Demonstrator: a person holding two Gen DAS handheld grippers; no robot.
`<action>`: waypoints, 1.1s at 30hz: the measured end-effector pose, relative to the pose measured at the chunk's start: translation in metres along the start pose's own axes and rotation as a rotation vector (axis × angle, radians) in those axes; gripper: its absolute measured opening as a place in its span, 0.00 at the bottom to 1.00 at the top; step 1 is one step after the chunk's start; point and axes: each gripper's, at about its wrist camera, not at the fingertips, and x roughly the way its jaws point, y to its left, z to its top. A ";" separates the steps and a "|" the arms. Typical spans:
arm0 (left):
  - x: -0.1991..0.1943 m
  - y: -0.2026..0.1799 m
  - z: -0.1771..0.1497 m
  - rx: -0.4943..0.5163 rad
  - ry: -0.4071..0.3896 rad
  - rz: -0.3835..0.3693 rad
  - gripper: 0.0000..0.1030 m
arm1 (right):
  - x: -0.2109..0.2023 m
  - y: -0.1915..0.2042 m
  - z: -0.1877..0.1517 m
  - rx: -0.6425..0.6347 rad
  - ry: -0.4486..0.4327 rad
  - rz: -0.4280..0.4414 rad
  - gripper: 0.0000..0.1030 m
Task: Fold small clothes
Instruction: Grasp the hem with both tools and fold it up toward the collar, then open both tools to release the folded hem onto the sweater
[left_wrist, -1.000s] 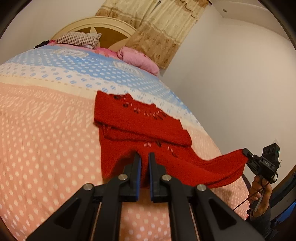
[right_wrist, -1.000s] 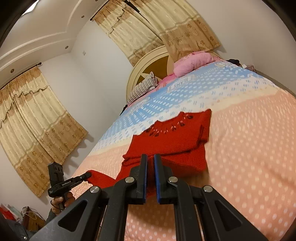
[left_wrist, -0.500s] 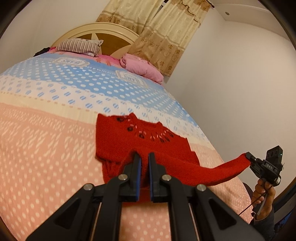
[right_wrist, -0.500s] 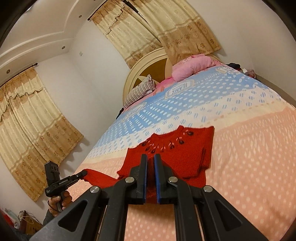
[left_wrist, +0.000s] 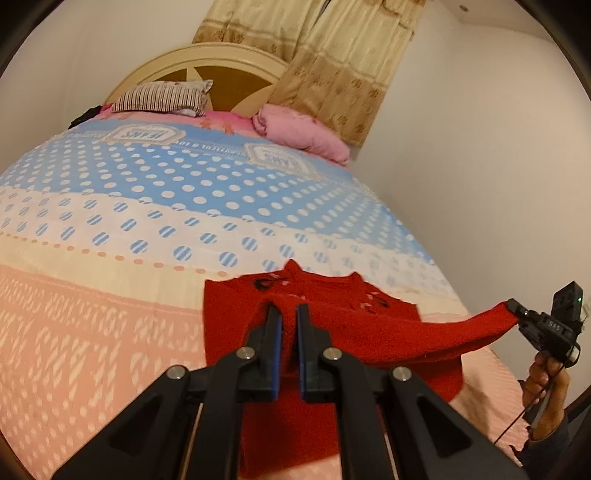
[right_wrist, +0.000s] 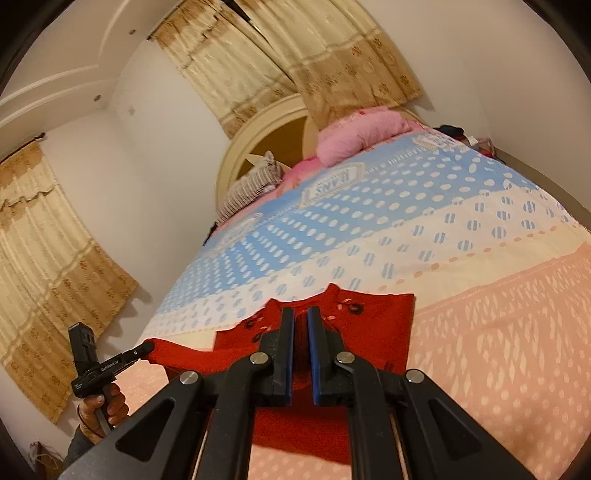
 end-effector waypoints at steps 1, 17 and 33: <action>0.007 0.001 0.002 0.006 0.004 0.015 0.07 | 0.009 -0.004 0.003 0.004 0.008 -0.009 0.06; 0.114 0.046 -0.003 -0.033 0.103 0.274 0.26 | 0.147 -0.066 0.007 -0.022 0.117 -0.259 0.37; 0.086 0.028 -0.037 0.146 0.093 0.348 0.59 | 0.176 -0.049 -0.026 -0.216 0.300 -0.406 0.63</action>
